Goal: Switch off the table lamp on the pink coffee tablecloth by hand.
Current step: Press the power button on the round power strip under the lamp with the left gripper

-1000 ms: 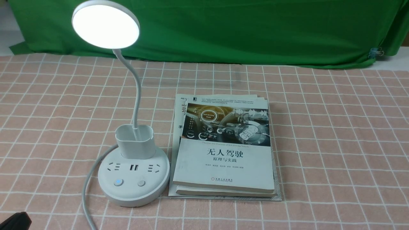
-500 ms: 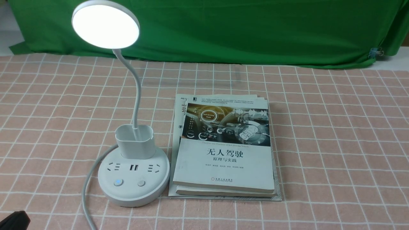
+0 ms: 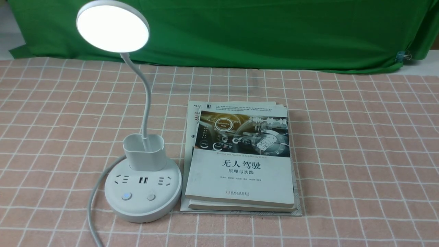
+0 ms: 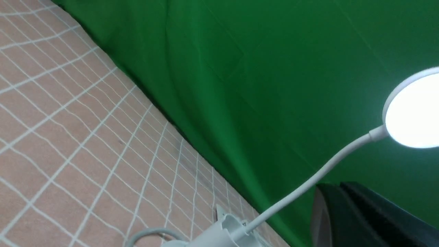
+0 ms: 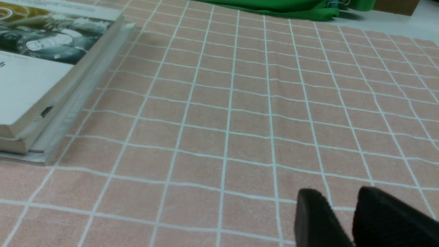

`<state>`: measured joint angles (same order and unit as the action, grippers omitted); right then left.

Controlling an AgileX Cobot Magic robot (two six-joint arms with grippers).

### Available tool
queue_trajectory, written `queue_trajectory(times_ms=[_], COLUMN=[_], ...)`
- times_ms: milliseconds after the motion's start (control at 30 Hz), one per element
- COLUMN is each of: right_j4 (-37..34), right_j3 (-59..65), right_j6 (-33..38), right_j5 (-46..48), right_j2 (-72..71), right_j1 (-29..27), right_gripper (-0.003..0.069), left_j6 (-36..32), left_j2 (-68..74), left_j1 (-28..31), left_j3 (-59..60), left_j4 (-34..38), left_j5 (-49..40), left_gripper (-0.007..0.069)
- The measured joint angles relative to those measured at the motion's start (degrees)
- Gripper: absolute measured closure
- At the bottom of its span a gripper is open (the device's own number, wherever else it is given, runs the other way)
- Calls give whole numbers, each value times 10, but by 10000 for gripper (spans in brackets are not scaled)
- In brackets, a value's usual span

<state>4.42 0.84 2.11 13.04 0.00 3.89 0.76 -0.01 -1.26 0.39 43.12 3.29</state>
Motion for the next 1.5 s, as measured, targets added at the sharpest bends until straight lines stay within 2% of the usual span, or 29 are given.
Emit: queue_trajectory(times_ms=[133,167,233,267,333,367,400,500,600,733,867,1000,1300,1500], right_j4=[0,0,0,0,0,0,0,0,0,0,0,0,0,0], right_j3=[0,0,0,0,0,0,0,0,0,0,0,0,0,0], right_j6=[0,0,0,0,0,0,0,0,0,0,0,0,0,0], right_j5=[0,0,0,0,0,0,0,0,0,0,0,0,0,0], right_j2=[0,0,0,0,0,0,0,0,0,0,0,0,0,0], right_j1=[0,0,0,0,0,0,0,0,0,0,0,0,0,0], right_gripper=[419,419,419,419,419,419,419,419,419,419,419,419,419,419], left_j6=[5,5,5,5,-8,-14,-45,-84,-96,-102,-63,-54,-52,-58], left_j2=[37,46,127,127,238,246,319,421,500,638,730,795,924,972], left_j1=[0,0,0,0,-1,-1,-1,-1,-7,-76,-162,-206,-217,-217], left_j3=[-63,-75,-160,-160,-242,-247,-287,-334,-361,-417,-481,-542,-625,-634], left_j4=[-35,-45,-121,-121,-192,-196,-228,-258,-261,-282,-319,-327,-349,-360], left_j5=[-126,-135,-269,-280,-410,-418,-480,-538,-549,-549,-549,-554,-567,-537], left_gripper=[620,620,620,620,620,620,620,620,620,629,633,633,633,633])
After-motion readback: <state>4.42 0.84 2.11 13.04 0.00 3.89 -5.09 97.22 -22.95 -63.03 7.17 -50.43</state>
